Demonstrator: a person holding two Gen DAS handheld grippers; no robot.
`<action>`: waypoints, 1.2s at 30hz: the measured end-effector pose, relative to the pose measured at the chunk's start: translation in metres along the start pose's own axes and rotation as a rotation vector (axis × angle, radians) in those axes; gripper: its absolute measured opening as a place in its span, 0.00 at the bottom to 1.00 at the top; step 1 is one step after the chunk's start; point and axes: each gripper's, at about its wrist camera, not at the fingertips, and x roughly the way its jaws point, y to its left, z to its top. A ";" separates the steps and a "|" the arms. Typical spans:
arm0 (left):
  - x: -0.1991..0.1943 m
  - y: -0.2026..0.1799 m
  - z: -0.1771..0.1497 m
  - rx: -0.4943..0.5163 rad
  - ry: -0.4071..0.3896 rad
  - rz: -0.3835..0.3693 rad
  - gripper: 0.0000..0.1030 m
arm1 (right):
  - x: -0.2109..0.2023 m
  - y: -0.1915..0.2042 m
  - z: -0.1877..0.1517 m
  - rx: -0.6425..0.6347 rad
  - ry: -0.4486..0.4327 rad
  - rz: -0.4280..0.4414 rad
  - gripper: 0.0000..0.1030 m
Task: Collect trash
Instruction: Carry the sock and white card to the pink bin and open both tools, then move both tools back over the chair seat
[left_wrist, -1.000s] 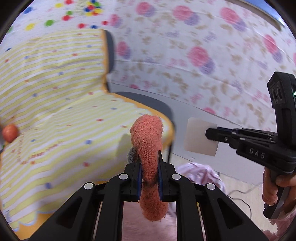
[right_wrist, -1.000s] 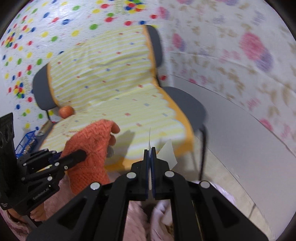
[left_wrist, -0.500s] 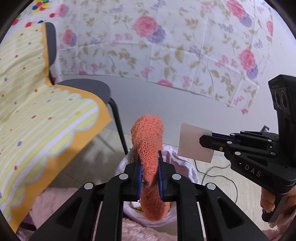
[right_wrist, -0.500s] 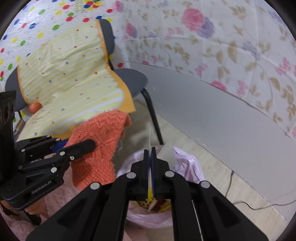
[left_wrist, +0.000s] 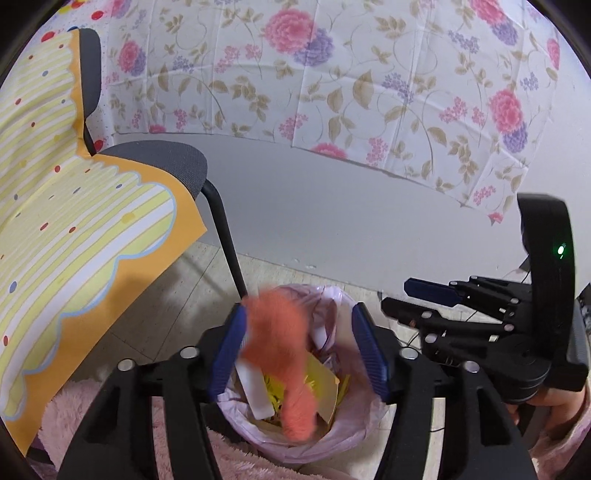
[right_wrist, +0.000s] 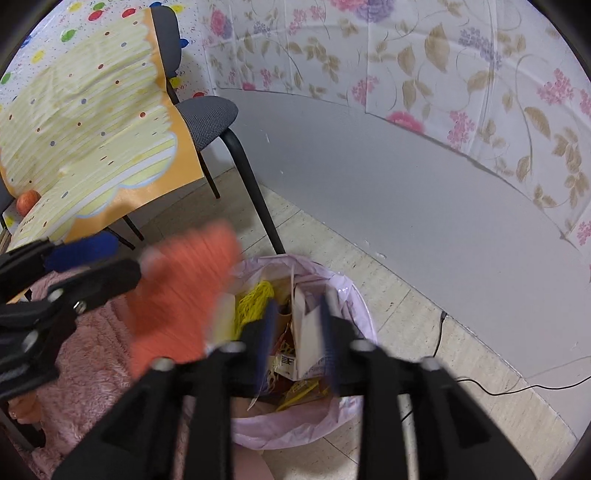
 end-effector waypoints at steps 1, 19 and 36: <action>-0.001 0.002 0.000 -0.005 0.001 0.004 0.59 | 0.000 0.001 0.000 -0.001 -0.002 -0.003 0.33; -0.090 0.038 0.005 -0.083 -0.104 0.213 0.87 | -0.078 0.034 0.036 -0.023 -0.133 0.116 0.80; -0.202 0.101 -0.009 -0.302 -0.144 0.574 0.92 | -0.123 0.131 0.094 -0.227 -0.212 0.302 0.94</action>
